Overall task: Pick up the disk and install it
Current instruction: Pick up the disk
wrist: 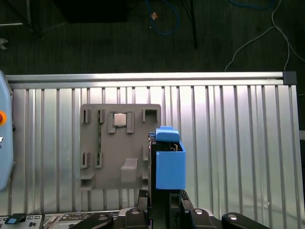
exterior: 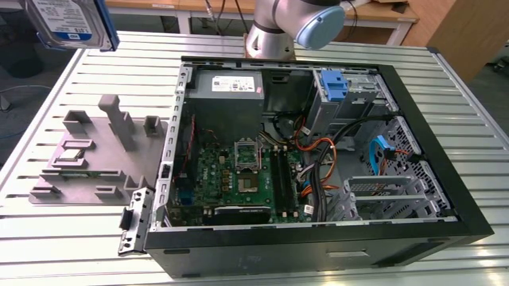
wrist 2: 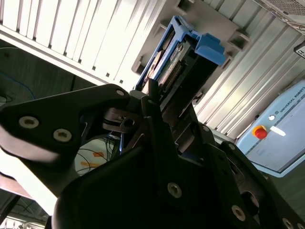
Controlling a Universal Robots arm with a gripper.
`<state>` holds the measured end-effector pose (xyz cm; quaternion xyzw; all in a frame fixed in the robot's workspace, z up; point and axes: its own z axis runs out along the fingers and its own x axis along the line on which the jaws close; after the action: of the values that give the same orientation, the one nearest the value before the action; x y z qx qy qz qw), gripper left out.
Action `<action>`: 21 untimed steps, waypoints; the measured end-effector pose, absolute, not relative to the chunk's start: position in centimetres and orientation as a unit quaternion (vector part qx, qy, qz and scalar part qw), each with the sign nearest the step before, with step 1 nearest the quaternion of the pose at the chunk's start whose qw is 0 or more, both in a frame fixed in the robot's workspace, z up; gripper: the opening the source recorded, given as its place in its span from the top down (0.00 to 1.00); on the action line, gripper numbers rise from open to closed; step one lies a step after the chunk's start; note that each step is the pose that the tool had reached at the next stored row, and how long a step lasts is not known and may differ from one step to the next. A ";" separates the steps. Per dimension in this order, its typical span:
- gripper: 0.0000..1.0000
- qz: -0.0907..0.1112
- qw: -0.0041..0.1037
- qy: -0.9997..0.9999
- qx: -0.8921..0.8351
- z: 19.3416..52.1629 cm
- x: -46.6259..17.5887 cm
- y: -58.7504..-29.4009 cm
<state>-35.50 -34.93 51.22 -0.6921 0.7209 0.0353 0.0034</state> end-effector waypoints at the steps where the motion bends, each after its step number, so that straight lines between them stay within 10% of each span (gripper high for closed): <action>1: 0.65 0.035 0.003 0.721 -0.692 51.2 -35.3 -34.9; 21: 0.65 0.035 0.003 0.721 -0.692 51.2 -32.5 -34.9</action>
<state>-32.51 -34.93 51.22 -0.6921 0.7209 0.0354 0.0033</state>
